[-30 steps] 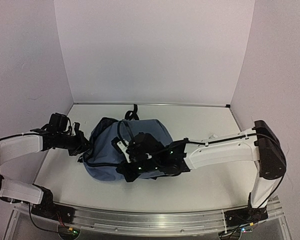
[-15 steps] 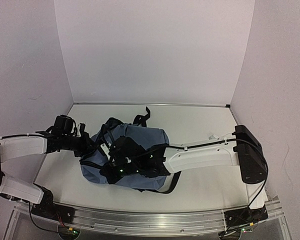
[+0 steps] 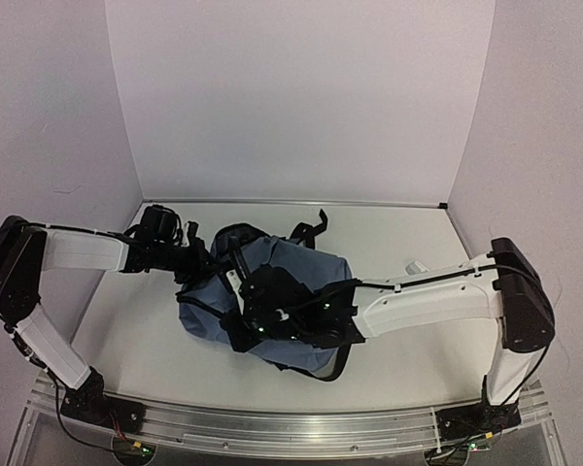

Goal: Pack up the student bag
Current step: Adjust the student bag at the center of the board.

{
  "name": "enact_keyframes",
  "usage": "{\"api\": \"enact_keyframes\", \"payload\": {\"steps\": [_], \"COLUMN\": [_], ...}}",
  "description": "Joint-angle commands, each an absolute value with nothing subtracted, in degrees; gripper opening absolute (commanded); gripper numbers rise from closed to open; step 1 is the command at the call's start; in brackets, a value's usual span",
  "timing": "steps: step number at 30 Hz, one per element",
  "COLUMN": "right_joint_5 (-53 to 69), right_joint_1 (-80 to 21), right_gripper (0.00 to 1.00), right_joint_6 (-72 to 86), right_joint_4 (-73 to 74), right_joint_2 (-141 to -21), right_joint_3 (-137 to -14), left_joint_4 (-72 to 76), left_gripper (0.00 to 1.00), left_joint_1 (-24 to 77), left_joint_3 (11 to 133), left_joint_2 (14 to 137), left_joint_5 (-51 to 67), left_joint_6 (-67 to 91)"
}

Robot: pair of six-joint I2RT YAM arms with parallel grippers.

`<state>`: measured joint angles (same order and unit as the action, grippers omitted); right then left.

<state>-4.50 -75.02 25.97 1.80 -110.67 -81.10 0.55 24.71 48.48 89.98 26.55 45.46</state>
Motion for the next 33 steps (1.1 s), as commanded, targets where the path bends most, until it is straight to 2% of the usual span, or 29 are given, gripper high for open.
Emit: {"api": "enact_keyframes", "payload": {"steps": [1,6,7,9,11,15,18,22,27,33], "right_joint_5": [-8.4,-4.5,-3.8,-2.1,-1.8,-4.4,-9.8,-15.4,-16.9,-18.6], "right_joint_1": [-75.1,-75.2,-75.3,-75.4,-75.6,-75.6,-75.6,-74.7,-71.1,-68.8], "right_gripper": [0.00,0.01,0.04,0.25,0.40,0.61,0.73,0.85,0.88,0.87], "right_joint_6": [27.5,26.2,26.1,25.9,25.3,24.1,23.4,22.3,23.5,25.1], "right_joint_4": [-0.1,2.3,2.4,2.2,2.2,2.9,5.1,7.3,7.5,7.4], "right_joint_2": [-103.4,-103.7,-103.7,-103.5,-102.9,-99.7,-96.2,-92.9,-92.1,-93.3], "right_joint_3": [-77.8,-77.9,-78.1,-78.7,-79.4,-78.0,-76.0,-72.8,-70.3,-70.0], "left_joint_4": [7.0,5.2,3.9,1.8,-0.7,-6.7,-11.4,-16.0,-21.8,-19.3], "left_gripper": [0.00,0.00,0.03,0.14,0.30,0.66,0.78,0.82,0.81,0.72], "left_joint_1": [25.6,25.4,25.3,25.1,24.8,24.1,24.1,24.4,28.2,36.9], "left_joint_3": [56.9,64.4,65.9,67.9,69.0,68.5,66.1,60.1,51.7,42.2], "left_joint_2": [95.5,100.4,100.8,100.7,99.2,93.9,88.3,78.5,68.4,59.6], "left_joint_5": [30.4,30.5,30.0,28.8,26.7,20.2,15.0,11.7,8.3,9.8], "left_joint_6": [43.7,39.4,38.4,36.7,34.7,31.1,28.7,26.1,28.2,33.2]}}
